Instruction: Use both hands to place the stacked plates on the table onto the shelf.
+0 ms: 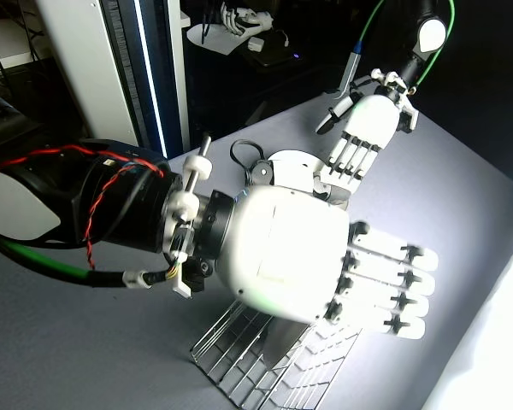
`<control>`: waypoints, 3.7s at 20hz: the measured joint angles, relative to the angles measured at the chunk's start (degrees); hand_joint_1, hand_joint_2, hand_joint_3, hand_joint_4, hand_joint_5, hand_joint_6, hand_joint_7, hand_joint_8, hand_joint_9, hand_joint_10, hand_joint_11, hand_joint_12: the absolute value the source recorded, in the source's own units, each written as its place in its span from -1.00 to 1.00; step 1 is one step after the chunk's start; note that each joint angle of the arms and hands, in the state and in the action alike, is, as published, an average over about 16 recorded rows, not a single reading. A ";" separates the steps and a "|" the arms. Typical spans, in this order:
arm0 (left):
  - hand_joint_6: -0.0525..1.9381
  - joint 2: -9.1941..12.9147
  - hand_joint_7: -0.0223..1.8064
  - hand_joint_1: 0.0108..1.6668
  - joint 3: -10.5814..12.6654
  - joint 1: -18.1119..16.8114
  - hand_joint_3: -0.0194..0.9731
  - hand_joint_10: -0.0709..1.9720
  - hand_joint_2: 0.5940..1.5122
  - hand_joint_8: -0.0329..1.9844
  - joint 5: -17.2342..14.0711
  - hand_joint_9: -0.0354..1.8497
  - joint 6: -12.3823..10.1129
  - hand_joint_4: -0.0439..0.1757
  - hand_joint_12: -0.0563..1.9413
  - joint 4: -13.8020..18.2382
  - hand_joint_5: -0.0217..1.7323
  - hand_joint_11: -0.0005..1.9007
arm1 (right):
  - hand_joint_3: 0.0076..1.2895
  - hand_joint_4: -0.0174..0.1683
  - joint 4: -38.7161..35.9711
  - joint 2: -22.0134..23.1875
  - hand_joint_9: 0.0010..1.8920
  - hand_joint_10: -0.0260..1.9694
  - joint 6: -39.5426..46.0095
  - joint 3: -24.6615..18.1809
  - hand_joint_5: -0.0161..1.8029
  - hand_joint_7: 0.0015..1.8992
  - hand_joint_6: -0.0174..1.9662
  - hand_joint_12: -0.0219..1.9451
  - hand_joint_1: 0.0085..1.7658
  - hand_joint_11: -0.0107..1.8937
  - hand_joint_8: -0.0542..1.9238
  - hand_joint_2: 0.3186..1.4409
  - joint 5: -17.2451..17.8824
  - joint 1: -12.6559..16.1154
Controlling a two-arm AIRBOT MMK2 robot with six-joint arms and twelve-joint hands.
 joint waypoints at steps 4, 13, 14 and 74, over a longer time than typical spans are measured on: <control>-0.98 -0.08 -0.98 -0.99 -0.06 1.85 -0.92 -0.97 0.33 -0.98 0.70 -0.99 -0.07 -0.67 -0.93 -0.43 -0.99 -0.97 | -0.99 -0.85 -10.36 -0.10 -0.99 -0.95 -0.05 -0.34 -0.96 -0.98 -0.97 -0.98 -0.99 -0.97 -0.95 0.83 4.37 -0.13; -0.98 -0.07 -0.99 -0.99 -0.25 3.17 -0.92 -0.98 0.34 -0.99 1.15 -0.99 -0.15 -0.69 -0.91 -0.95 -0.99 -0.96 | -0.99 -0.78 -33.75 -0.63 -0.99 -0.95 -0.22 -1.28 -0.96 -0.98 -0.97 -0.98 -0.99 -0.97 -0.95 0.81 13.57 -1.10; -0.98 -0.07 -0.99 -0.99 -0.26 3.20 -0.92 -0.98 0.34 -0.99 1.15 -0.99 -0.15 -0.69 -0.91 -0.98 -0.99 -0.96 | -0.99 -0.78 -35.74 -0.79 -0.99 -0.95 -0.23 -1.38 -0.96 -0.98 -0.97 -0.98 -0.99 -0.97 -0.95 0.81 14.18 -1.27; -0.98 -0.07 -0.99 -0.99 -0.22 3.48 -0.92 -0.98 0.32 -0.99 1.13 -0.99 -0.18 -0.69 -0.91 -1.30 -0.99 -0.95 | -0.99 -0.77 -45.72 -4.08 -0.98 -0.95 -0.26 -5.53 -0.96 -0.98 -0.96 -0.98 -0.97 -0.97 -0.95 0.82 11.69 -2.96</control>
